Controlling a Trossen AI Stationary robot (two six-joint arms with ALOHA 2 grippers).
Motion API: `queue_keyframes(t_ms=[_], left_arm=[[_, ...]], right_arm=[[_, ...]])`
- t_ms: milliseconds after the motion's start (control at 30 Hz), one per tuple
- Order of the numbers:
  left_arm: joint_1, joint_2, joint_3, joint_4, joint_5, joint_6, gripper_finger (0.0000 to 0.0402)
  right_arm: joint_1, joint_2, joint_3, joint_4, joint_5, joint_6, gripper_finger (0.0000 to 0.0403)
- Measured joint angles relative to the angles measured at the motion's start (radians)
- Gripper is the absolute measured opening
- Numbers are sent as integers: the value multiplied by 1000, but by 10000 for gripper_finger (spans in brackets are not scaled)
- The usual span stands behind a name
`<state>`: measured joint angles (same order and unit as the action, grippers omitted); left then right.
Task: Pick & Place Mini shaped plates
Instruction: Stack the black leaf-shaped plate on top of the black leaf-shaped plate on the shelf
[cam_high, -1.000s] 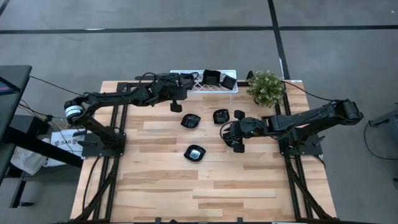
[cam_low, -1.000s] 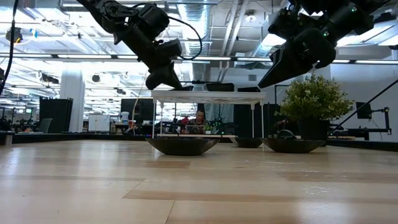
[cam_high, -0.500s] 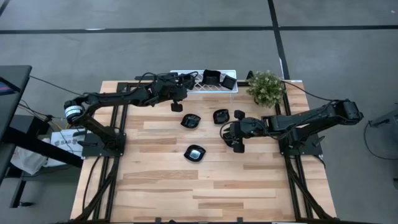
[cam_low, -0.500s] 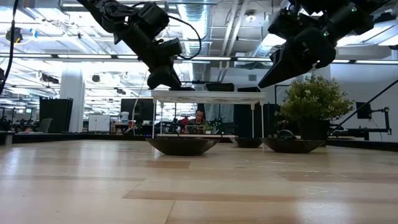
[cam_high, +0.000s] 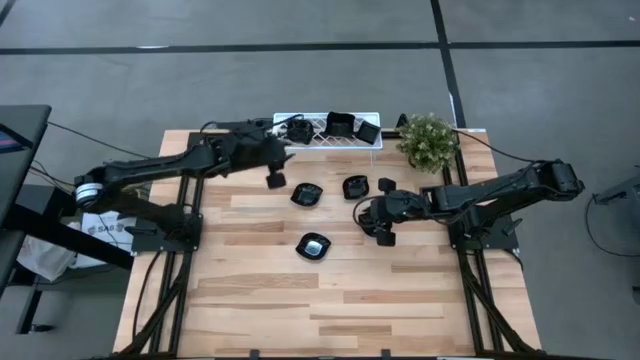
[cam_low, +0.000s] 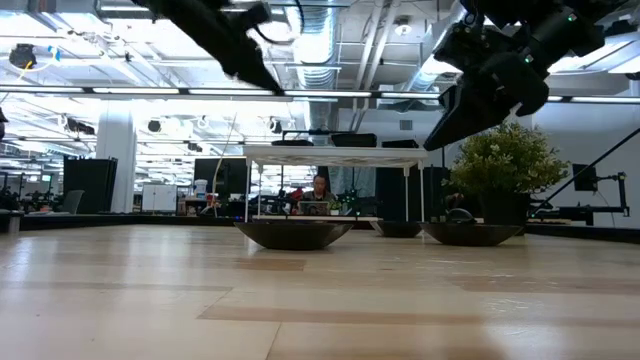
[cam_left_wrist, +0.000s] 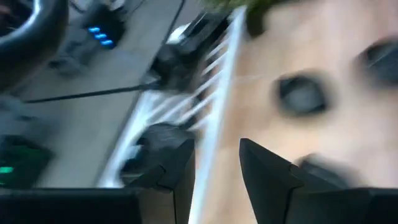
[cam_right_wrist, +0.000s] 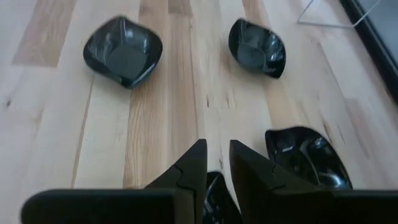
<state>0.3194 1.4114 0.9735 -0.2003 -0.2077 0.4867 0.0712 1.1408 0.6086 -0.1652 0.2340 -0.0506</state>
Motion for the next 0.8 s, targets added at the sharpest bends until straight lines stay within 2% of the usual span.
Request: queue_keyframes(t_ms=[133,233,367,500,633,800], left_arm=[[-66,-111,-104,2,161,-286,127],[-138,-186,-220,52,233,-382,127],[-224,-270,-369,125,242,-369,127],[-257,-339,-467,239,241,-313,127],[-249,-376,-502,395,237,-285,127],[-248,-393,-506,419,237,-282,127]], right_arm=[[2,6,0,-14,-4,32,64],[0,28,0,-14,-2,66,64],[-15,82,0,-1,3,77,64],[-41,159,0,86,4,78,64],[-64,233,7,225,5,53,64],[-74,263,92,256,8,-46,64]])
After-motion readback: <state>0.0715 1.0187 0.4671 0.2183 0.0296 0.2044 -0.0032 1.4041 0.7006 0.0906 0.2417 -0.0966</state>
